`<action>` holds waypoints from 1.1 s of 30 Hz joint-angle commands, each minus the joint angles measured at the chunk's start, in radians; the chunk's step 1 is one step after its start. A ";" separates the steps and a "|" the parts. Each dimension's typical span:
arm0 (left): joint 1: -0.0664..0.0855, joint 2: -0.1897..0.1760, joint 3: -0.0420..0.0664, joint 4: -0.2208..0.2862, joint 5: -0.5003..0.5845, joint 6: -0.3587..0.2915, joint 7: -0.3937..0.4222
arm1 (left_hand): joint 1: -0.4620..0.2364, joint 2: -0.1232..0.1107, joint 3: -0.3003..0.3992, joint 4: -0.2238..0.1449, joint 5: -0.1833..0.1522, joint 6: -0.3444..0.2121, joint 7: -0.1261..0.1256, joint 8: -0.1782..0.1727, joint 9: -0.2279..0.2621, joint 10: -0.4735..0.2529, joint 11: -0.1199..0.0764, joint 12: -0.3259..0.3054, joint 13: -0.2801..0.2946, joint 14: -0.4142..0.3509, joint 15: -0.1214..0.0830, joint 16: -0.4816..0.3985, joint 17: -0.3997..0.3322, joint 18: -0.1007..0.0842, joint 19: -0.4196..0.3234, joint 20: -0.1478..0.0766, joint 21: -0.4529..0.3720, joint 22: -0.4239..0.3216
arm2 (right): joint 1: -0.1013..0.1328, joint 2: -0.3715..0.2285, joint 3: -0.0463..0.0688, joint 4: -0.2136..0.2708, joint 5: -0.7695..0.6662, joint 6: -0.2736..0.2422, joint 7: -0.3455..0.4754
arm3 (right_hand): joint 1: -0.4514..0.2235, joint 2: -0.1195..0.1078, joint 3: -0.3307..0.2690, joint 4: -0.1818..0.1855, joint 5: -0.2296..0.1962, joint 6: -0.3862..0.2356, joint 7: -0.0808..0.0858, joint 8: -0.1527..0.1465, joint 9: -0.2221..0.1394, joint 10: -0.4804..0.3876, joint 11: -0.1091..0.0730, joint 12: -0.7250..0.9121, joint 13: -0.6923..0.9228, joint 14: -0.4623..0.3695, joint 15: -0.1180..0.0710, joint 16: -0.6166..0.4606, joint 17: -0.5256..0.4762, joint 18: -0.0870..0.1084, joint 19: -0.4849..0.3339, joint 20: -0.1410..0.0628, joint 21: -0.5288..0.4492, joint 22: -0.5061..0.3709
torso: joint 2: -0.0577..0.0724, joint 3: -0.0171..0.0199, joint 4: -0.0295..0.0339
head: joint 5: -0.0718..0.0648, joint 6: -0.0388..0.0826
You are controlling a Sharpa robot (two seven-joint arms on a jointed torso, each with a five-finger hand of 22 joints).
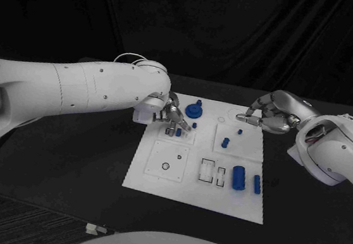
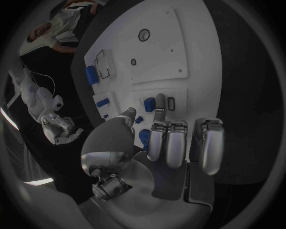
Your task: Assemble the parts on the task board
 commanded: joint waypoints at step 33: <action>0.157 -0.074 0.001 -0.058 -0.160 -0.076 0.098 | 0.267 0.090 -0.224 0.041 0.114 -0.133 -0.015 0.243 0.398 0.110 -0.019 0.022 0.262 0.111 -0.022 0.013 0.267 -0.005 0.072 -0.017 0.012 0.221 | -0.002 -0.023 0.001 0.003 -0.002 -0.018 0.017 | 0.011 0.006 0.024 0.001 0.012 -0.014 -0.002 0.016 0.015 0.089 0.008 0.017 0.268 0.096 0.006 -0.012 0.220 0.020 0.026 0.007 -0.016 0.220 | 0.000 0.0016 0.0012 | -0.005 0.000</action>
